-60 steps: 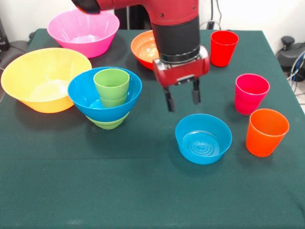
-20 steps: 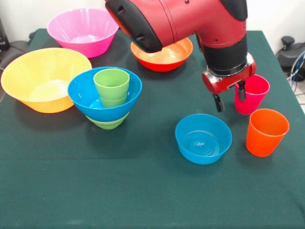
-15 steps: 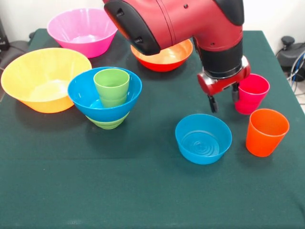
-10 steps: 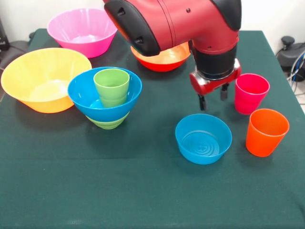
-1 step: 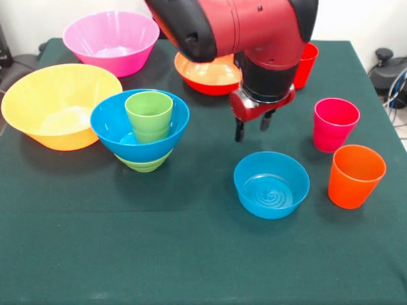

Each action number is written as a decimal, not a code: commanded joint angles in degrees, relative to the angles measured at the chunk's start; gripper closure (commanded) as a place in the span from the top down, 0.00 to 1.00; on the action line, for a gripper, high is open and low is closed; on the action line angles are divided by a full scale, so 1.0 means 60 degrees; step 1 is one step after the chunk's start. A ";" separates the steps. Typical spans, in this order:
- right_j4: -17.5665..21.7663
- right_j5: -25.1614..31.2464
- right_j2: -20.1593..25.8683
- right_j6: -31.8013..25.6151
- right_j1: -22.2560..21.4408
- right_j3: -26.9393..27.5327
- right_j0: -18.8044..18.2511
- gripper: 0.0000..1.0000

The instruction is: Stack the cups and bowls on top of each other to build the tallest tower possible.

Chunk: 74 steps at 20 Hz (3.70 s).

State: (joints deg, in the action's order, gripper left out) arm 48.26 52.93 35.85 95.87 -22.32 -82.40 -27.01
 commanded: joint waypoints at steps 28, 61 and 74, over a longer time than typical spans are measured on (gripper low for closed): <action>-0.0320 -0.3919 -0.2768 0.2626 -0.1540 -0.2829 0.0645 1.00; -0.1068 -0.2666 -0.2173 -0.0119 -0.2484 -0.3875 0.0119 1.00; -0.0582 -0.2562 -0.1399 -0.1509 -0.1615 -0.3325 -0.0466 1.00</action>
State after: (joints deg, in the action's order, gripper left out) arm 40.90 32.22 21.10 104.34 -36.79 -103.50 -28.66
